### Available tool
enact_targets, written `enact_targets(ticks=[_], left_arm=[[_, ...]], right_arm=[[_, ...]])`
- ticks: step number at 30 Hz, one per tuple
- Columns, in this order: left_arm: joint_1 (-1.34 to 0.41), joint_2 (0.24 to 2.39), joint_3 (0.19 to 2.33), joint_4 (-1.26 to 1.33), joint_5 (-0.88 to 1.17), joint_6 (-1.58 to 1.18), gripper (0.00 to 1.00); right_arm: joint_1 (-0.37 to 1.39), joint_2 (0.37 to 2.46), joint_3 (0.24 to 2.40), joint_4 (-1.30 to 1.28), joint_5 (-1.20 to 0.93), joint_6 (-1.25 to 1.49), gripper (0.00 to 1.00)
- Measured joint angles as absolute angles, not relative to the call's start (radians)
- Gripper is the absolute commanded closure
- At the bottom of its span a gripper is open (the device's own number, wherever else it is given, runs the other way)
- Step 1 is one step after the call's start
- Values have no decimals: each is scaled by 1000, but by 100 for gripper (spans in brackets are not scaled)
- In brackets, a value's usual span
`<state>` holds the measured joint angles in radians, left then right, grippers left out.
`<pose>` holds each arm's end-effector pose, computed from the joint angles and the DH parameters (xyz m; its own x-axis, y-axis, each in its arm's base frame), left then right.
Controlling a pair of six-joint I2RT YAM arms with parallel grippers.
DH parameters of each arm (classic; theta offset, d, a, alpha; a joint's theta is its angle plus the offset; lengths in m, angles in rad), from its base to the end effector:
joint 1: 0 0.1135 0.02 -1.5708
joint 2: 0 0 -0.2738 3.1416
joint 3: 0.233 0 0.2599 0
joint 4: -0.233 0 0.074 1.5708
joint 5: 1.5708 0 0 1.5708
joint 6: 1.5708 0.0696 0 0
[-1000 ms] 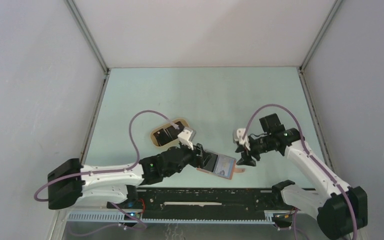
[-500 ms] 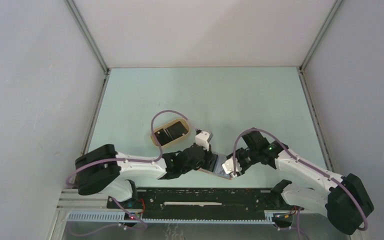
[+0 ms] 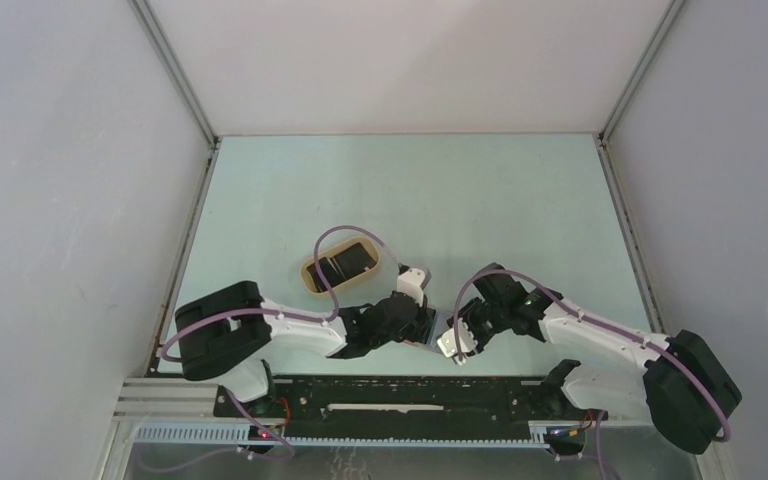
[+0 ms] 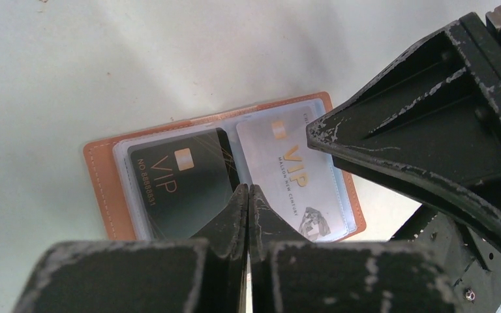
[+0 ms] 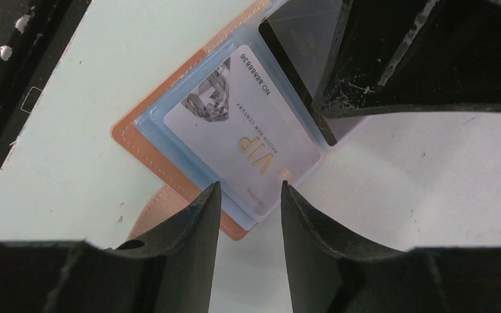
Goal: Put the credit cards into the card holder
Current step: Turn over the card slot in the card holder.
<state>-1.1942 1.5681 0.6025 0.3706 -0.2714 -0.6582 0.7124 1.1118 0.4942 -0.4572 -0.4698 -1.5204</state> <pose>0.1384 -0.2994 0.1344 -0.6611 0.0693 -0.7471 0.5181 0.7624 -0.3877 0.1341 0.1574 0.1418 0.7114 -0.5623 -0.4216 -0.7023 -0.5472 -0.4552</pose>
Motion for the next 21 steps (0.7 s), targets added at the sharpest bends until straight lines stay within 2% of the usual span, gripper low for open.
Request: enact_targets(ticks=[16, 21], left_arm=[[-1183, 1602, 598, 443, -250, -691, 99], [-1182, 1599, 575, 455, -250, -705, 96]], right_arm=[[757, 1126, 476, -413, -418, -1544, 45], [769, 1126, 470, -384, -399, -1542, 45]])
